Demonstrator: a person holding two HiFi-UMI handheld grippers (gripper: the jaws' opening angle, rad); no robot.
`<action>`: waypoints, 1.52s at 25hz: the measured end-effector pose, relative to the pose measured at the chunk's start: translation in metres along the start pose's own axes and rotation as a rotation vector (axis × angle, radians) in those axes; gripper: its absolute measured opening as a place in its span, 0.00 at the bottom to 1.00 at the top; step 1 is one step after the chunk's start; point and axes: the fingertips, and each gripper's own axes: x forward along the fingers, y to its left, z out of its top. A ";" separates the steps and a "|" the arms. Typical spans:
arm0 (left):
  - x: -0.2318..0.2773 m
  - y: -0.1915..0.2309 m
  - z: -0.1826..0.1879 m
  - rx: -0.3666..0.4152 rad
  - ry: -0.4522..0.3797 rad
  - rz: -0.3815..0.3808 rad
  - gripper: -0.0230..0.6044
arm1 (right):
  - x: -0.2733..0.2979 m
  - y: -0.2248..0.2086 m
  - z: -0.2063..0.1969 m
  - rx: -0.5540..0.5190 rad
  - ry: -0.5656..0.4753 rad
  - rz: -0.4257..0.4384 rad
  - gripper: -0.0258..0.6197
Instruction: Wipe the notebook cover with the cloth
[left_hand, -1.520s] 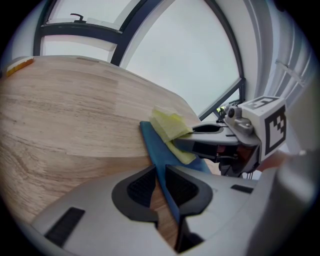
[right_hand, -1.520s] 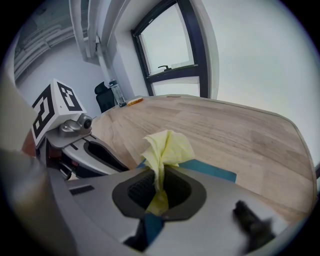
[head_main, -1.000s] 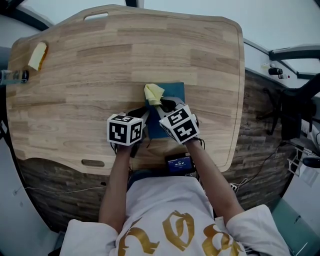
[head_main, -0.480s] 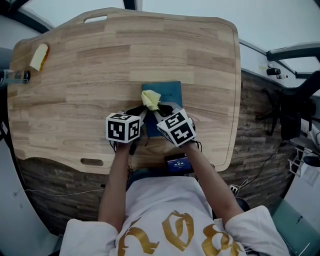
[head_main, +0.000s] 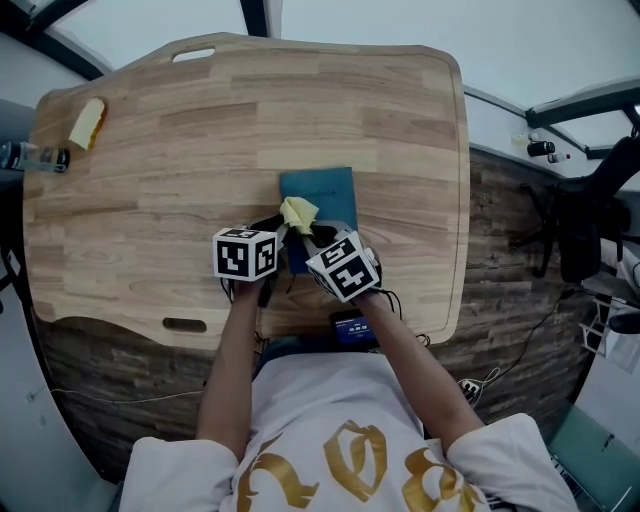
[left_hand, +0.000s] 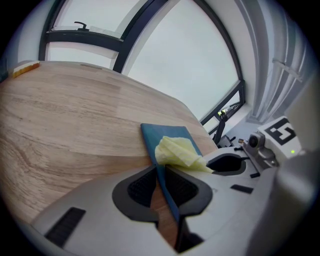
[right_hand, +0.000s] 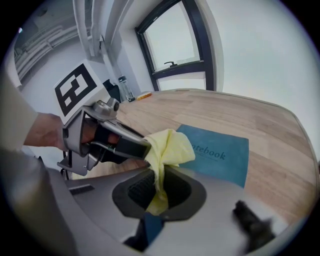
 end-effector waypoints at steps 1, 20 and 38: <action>0.000 0.000 0.000 0.000 0.000 0.001 0.14 | -0.001 0.002 -0.002 0.002 0.001 0.001 0.10; -0.002 -0.002 0.004 0.008 -0.007 0.000 0.14 | -0.015 0.029 -0.035 0.018 0.055 0.051 0.10; -0.001 -0.001 0.003 0.005 -0.002 -0.006 0.14 | -0.031 0.029 -0.060 0.015 0.134 0.156 0.10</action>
